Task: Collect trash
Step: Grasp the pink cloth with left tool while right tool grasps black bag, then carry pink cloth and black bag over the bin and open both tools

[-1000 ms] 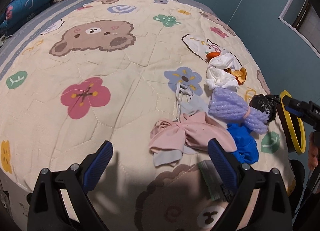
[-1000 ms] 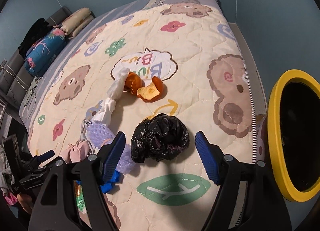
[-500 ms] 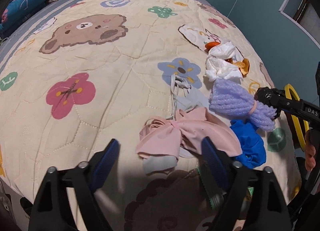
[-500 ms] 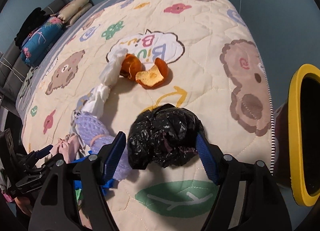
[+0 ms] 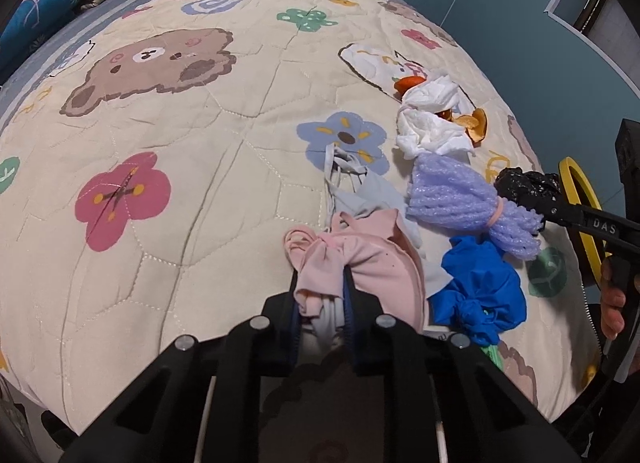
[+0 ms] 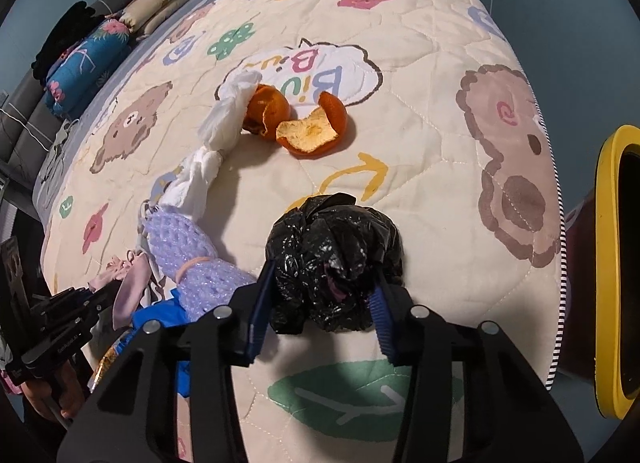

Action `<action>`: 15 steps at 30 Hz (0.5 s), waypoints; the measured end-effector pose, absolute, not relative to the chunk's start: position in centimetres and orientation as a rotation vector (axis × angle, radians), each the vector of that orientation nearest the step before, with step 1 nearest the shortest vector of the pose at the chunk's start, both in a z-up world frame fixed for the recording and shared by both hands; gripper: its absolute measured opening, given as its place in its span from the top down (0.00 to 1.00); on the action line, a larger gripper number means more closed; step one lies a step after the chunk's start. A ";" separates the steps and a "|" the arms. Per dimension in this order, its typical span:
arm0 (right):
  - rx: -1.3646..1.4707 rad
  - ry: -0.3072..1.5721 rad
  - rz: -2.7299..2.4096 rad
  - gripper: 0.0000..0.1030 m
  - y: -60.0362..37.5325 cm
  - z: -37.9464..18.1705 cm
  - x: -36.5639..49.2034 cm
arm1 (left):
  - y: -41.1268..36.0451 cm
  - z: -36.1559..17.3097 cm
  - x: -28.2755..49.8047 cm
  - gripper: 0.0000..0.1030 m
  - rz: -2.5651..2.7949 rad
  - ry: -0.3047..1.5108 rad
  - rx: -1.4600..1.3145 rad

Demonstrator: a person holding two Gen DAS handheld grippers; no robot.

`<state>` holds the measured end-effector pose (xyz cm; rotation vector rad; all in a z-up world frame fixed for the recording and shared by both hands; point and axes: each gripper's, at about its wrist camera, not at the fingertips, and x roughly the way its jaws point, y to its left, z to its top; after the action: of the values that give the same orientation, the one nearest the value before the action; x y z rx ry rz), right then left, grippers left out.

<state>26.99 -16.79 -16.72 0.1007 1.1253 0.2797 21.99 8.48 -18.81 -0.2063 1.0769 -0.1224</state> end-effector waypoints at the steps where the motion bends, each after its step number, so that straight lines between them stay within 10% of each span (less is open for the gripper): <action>1: 0.106 1.122 0.287 0.61 -16.8 -16.6 27.0 | 8.6 -18.6 21.9 0.85 -0.129 1.075 -0.214; 15: 0.159 1.041 0.365 0.62 -17.7 -11.8 25.1 | 10.4 -14.2 20.3 0.86 -0.098 0.987 -0.192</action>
<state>25.12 -17.70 -11.79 0.1587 1.0409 0.3648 20.34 10.44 -14.16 -0.1918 0.9874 -0.0975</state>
